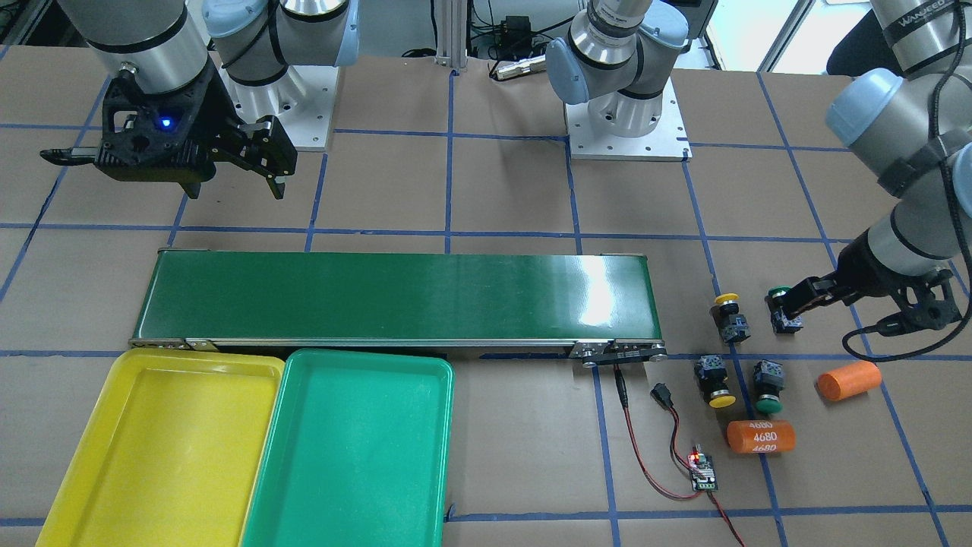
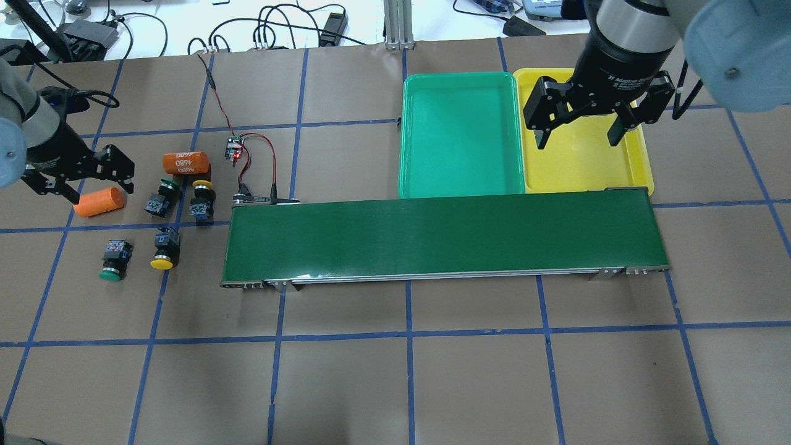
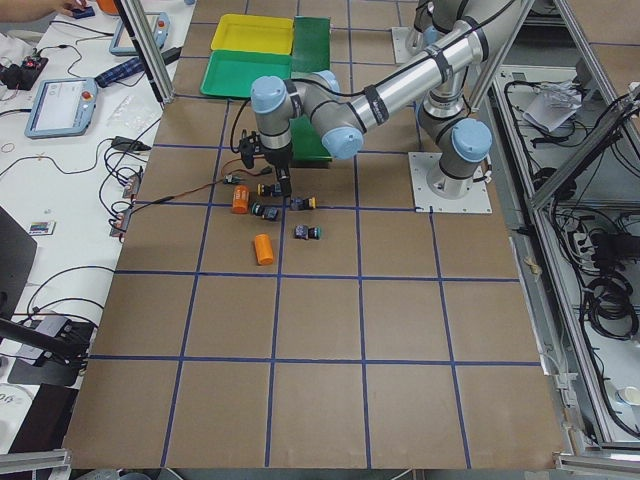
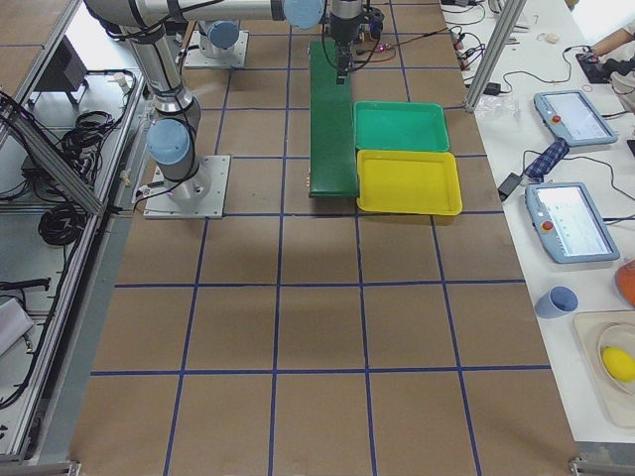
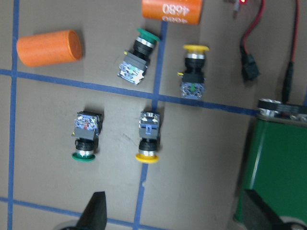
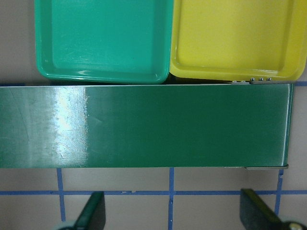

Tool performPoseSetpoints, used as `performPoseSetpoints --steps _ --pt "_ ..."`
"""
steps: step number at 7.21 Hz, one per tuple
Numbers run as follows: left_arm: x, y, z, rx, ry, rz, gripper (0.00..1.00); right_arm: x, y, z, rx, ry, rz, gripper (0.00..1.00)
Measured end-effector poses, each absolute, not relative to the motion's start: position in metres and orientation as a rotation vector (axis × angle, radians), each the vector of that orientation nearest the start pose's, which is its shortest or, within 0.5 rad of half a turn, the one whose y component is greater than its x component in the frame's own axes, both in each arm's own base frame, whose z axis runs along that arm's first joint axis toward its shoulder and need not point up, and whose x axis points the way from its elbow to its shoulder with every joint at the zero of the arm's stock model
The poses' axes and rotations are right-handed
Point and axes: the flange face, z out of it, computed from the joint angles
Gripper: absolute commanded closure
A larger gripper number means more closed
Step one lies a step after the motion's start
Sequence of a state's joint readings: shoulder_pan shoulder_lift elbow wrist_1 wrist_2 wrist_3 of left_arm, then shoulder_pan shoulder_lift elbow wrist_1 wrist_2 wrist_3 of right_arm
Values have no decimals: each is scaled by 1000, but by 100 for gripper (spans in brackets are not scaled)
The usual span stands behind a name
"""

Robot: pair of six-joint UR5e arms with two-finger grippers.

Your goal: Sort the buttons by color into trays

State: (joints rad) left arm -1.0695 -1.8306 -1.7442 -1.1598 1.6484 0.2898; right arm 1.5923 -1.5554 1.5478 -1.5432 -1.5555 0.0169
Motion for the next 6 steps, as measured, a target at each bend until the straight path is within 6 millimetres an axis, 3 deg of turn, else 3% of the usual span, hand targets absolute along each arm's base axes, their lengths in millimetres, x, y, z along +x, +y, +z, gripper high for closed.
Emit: performPoseSetpoints --steps 2,4,6 --pt "205 -565 276 -283 3047 22 0 145 -493 488 -7 3127 34 0" --pt "225 -585 251 -274 3039 2 0 145 -492 487 -7 3126 38 0" --pt "238 -604 238 -272 3033 -5 0 145 -492 487 -7 3126 39 0"
